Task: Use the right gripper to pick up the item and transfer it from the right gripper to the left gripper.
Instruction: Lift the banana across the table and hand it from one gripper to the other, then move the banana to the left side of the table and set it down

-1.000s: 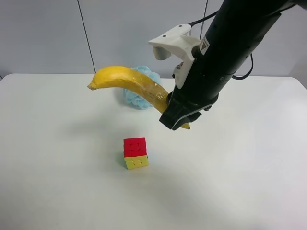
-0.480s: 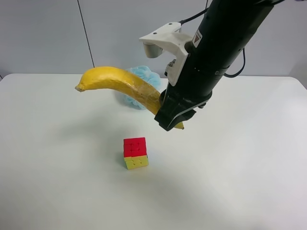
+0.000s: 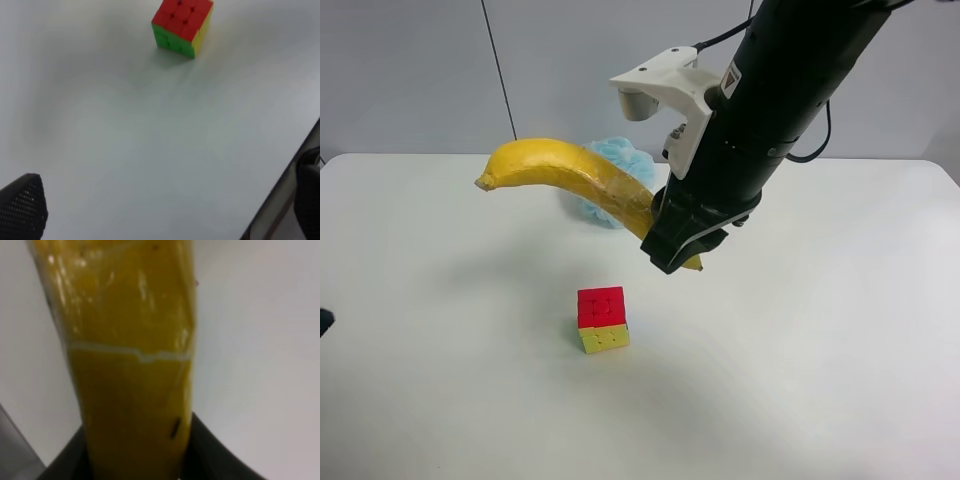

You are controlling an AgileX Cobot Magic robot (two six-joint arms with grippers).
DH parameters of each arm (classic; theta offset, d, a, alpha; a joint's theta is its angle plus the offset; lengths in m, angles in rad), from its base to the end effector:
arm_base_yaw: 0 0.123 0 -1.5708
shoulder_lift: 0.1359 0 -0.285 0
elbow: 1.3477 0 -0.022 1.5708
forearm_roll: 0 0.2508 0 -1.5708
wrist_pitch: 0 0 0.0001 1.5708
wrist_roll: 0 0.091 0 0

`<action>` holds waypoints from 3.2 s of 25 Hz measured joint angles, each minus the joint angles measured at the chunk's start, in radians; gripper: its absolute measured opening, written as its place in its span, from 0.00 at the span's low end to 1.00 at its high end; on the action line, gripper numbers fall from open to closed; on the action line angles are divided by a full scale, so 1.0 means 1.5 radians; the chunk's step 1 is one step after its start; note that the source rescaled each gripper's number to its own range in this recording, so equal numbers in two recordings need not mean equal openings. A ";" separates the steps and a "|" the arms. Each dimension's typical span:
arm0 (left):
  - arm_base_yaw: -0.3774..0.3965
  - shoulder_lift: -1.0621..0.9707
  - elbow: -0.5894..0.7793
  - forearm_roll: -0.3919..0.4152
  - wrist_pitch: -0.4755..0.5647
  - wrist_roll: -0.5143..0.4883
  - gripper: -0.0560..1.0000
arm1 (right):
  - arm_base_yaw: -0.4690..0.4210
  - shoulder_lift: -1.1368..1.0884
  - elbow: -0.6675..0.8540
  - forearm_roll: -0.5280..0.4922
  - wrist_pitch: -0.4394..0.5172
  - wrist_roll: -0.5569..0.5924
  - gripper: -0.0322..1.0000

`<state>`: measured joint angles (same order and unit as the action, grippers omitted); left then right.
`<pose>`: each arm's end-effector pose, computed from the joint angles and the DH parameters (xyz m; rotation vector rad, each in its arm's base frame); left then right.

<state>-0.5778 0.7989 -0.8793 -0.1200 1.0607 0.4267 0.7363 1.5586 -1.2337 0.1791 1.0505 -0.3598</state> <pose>0.1047 -0.0796 0.3454 1.1640 2.1749 -0.2200 0.2200 0.2184 0.2820 -1.4169 2.5066 0.3148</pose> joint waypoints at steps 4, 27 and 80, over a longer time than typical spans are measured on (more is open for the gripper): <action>-0.041 0.084 -0.060 0.001 -0.016 0.000 1.00 | 0.000 0.000 0.000 0.000 0.001 0.006 0.04; -0.150 0.300 -0.118 0.118 -0.195 0.011 1.00 | 0.000 0.030 -0.004 0.056 0.034 0.042 0.04; -0.151 0.351 -0.118 0.156 -0.241 0.033 0.06 | 0.000 -0.029 -0.046 0.039 0.102 0.026 1.00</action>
<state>-0.8038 1.3250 -1.0568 0.1142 0.6995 0.4756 0.7363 1.5149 -1.3031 0.2379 1.2042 -0.3201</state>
